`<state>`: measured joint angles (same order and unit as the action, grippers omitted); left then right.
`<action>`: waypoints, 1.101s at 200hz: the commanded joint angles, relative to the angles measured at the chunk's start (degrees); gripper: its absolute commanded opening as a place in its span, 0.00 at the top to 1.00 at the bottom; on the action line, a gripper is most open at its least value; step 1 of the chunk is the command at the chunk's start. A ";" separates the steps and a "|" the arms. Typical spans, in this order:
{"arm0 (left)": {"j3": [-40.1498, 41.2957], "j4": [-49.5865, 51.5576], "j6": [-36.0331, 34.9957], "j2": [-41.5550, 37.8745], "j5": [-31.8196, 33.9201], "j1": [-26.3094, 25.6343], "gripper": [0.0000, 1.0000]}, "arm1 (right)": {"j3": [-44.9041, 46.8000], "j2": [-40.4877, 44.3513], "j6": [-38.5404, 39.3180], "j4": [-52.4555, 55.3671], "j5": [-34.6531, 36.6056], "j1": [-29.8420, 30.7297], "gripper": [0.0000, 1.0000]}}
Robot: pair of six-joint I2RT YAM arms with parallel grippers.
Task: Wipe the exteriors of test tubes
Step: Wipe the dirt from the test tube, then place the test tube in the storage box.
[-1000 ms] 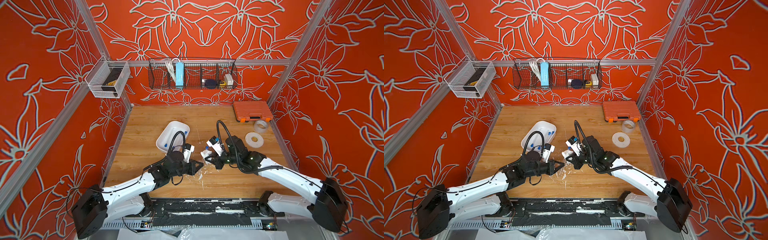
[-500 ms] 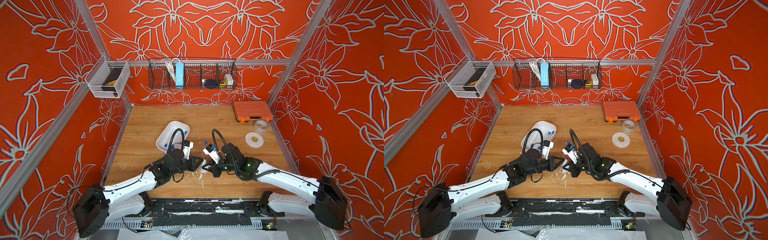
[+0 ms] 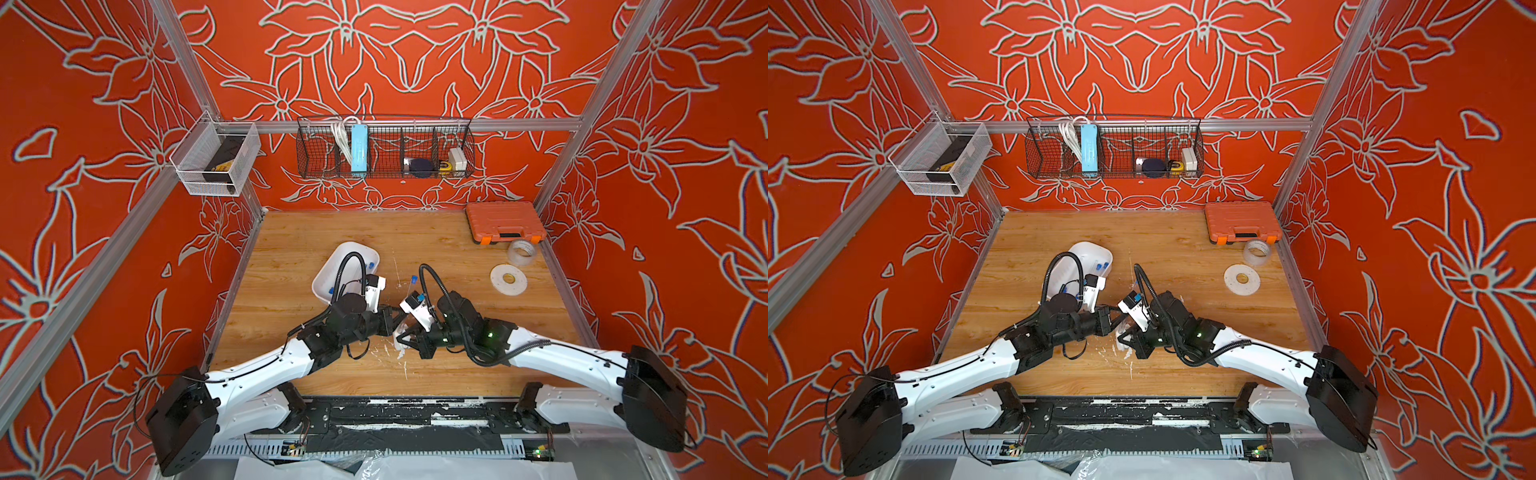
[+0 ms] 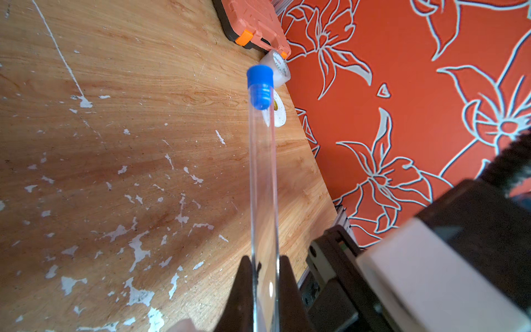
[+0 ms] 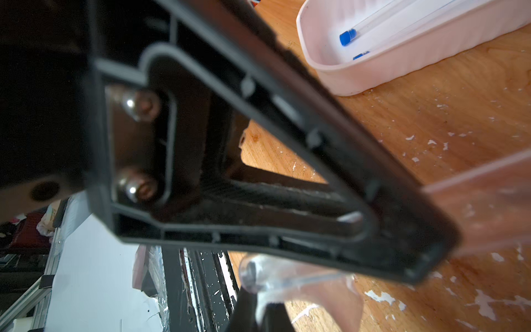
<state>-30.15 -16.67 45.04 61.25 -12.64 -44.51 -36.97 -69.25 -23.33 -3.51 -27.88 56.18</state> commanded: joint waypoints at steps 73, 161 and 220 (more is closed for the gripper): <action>-9.22 15.47 -13.02 4.17 9.77 12.28 0.99 | 1.80 7.40 0.70 2.57 6.58 2.10 1.00; -11.86 17.40 -21.75 17.04 16.42 24.27 0.99 | 2.74 12.28 0.76 7.52 6.75 -0.98 1.00; -14.94 17.46 -24.66 26.14 14.33 26.51 0.99 | 3.39 13.35 0.48 7.97 6.65 -1.77 1.00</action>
<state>-44.12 0.51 22.90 84.53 2.83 -19.33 -34.30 -56.88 -23.07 3.88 -21.91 54.85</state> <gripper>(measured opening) 0.087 0.050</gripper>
